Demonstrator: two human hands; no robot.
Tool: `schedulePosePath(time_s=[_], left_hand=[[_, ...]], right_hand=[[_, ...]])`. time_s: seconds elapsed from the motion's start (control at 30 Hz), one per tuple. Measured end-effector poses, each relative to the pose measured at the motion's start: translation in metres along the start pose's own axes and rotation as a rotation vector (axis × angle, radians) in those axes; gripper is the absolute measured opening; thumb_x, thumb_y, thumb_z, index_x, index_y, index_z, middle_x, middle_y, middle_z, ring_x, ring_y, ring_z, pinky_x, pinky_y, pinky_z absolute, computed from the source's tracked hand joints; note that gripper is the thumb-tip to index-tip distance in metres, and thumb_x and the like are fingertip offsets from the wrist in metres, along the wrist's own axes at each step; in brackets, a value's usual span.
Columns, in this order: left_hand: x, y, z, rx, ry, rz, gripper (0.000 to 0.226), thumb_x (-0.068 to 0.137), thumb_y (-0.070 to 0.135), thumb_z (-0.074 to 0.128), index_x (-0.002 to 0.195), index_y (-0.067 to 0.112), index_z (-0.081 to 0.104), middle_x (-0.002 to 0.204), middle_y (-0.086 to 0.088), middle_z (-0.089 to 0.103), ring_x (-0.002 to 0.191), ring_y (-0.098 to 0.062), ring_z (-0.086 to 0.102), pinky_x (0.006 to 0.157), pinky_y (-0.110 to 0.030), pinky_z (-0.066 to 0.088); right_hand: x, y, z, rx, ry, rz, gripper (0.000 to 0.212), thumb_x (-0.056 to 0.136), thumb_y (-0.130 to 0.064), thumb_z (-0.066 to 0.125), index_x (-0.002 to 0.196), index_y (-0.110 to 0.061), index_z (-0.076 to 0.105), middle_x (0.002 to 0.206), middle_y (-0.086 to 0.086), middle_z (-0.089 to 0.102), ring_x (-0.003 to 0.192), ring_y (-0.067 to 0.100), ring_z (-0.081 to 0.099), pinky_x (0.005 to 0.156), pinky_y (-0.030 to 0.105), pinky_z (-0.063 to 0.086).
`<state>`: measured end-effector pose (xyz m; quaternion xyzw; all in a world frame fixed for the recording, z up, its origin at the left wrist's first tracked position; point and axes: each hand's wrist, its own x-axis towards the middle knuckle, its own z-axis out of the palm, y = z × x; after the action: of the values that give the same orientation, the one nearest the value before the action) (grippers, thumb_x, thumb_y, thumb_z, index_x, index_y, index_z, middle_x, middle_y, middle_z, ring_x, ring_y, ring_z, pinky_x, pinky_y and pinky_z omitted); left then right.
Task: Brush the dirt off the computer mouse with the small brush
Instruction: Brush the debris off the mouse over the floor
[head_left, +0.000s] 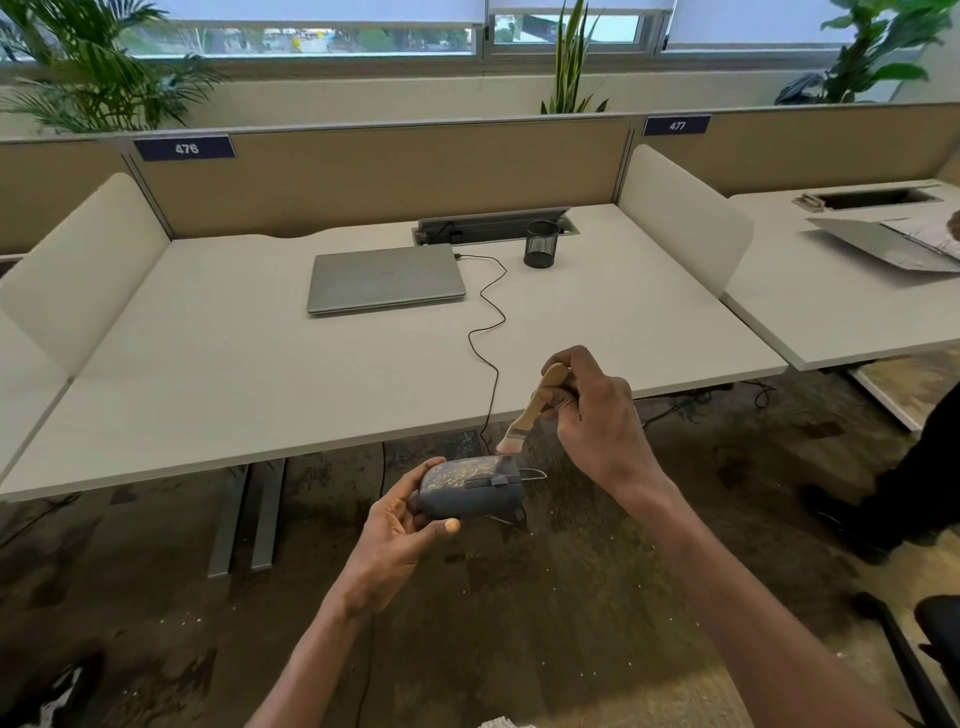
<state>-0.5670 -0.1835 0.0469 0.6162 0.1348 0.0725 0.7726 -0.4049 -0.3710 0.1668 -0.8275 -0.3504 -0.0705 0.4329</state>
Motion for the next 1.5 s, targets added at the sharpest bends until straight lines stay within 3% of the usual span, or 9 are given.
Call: schedulePosePath(time_s=[0.27, 0.47, 0.57, 0.8, 1.03, 1.2, 1.3, 1.43, 1.5], left_hand=[[0.000, -0.003, -0.002, 0.014, -0.011, -0.009, 0.087, 0.065, 0.024, 0.090, 0.143, 0.026, 0.051, 0.144, -0.009, 0.055, 0.134, -0.025, 0.057, 0.102, -0.032, 0.055], [0.002, -0.001, 0.000, 0.025, -0.004, -0.010, 0.087, 0.065, 0.024, 0.091, 0.142, 0.026, 0.051, 0.143, -0.008, 0.056, 0.132, -0.022, 0.058, 0.100, -0.030, 0.055], [0.001, 0.000, 0.000, 0.014, -0.007, -0.004, 0.087, 0.063, 0.024, 0.089, 0.141, 0.026, 0.051, 0.143, -0.007, 0.056, 0.131, -0.021, 0.059, 0.098, -0.028, 0.056], [-0.003, -0.004, -0.003, 0.008, -0.012, 0.003, 0.076, 0.075, 0.004, 0.079, 0.142, 0.024, 0.051, 0.144, -0.009, 0.055, 0.131, -0.021, 0.059, 0.096, -0.026, 0.056], [-0.005, -0.004, -0.004, -0.024, 0.009, 0.003, 0.075, 0.075, 0.001, 0.077, 0.142, 0.023, 0.051, 0.143, -0.010, 0.056, 0.130, -0.023, 0.060, 0.094, -0.027, 0.057], [-0.005, -0.001, -0.006, -0.033, 0.020, 0.001, 0.077, 0.074, 0.005, 0.080, 0.142, 0.023, 0.051, 0.144, -0.011, 0.054, 0.131, -0.023, 0.059, 0.096, -0.029, 0.057], [-0.006, 0.002, -0.005, -0.037, 0.025, 0.003, 0.085, 0.066, 0.018, 0.087, 0.143, 0.022, 0.051, 0.143, -0.009, 0.056, 0.131, -0.024, 0.058, 0.098, -0.030, 0.057], [-0.005, 0.003, -0.005, -0.046, 0.026, 0.005, 0.087, 0.064, 0.019, 0.088, 0.143, 0.021, 0.050, 0.143, -0.012, 0.055, 0.131, -0.025, 0.059, 0.099, -0.030, 0.056], [-0.005, 0.003, -0.006, -0.041, 0.020, 0.008, 0.085, 0.067, 0.017, 0.087, 0.143, 0.022, 0.050, 0.145, -0.012, 0.054, 0.132, -0.026, 0.058, 0.101, -0.031, 0.055]], right_hand=[[0.001, 0.003, 0.001, -0.031, -0.045, 0.029, 0.023, 0.095, 0.001, 0.058, 0.112, -0.013, 0.052, 0.088, 0.006, 0.070, 0.077, 0.020, 0.072, 0.065, 0.036, 0.062], [0.002, 0.001, 0.005, 0.029, 0.028, 0.027, 0.021, 0.096, -0.006, 0.064, 0.112, -0.014, 0.053, 0.086, 0.005, 0.074, 0.070, 0.016, 0.073, 0.060, 0.035, 0.061], [0.002, 0.002, 0.010, 0.029, 0.025, 0.072, 0.022, 0.096, -0.012, 0.066, 0.115, -0.014, 0.055, 0.086, 0.005, 0.074, 0.069, 0.014, 0.074, 0.059, 0.029, 0.062], [0.007, -0.003, 0.014, 0.066, 0.070, 0.090, 0.031, 0.096, -0.014, 0.066, 0.125, -0.011, 0.056, 0.090, 0.007, 0.075, 0.071, 0.012, 0.075, 0.059, 0.014, 0.058], [0.006, -0.005, 0.022, 0.086, 0.001, 0.084, 0.044, 0.095, -0.014, 0.066, 0.136, -0.014, 0.050, 0.099, 0.010, 0.076, 0.076, 0.014, 0.075, 0.067, 0.015, 0.059], [0.009, -0.003, 0.021, 0.111, -0.009, 0.106, 0.051, 0.094, -0.013, 0.068, 0.141, -0.016, 0.047, 0.103, 0.010, 0.076, 0.064, -0.008, 0.068, 0.062, 0.007, 0.053], [0.010, -0.004, 0.018, 0.109, 0.016, 0.126, 0.051, 0.093, -0.013, 0.069, 0.140, -0.015, 0.049, 0.104, 0.009, 0.076, 0.072, 0.001, 0.073, 0.068, 0.012, 0.057], [0.012, -0.004, 0.014, 0.108, 0.053, 0.155, 0.048, 0.092, -0.013, 0.071, 0.137, -0.013, 0.053, 0.103, 0.009, 0.076, 0.080, 0.013, 0.076, 0.075, 0.032, 0.063], [0.013, -0.005, 0.013, 0.112, 0.057, 0.159, 0.048, 0.092, -0.013, 0.071, 0.136, -0.013, 0.053, 0.101, 0.007, 0.076, 0.078, 0.012, 0.075, 0.074, 0.029, 0.063]])
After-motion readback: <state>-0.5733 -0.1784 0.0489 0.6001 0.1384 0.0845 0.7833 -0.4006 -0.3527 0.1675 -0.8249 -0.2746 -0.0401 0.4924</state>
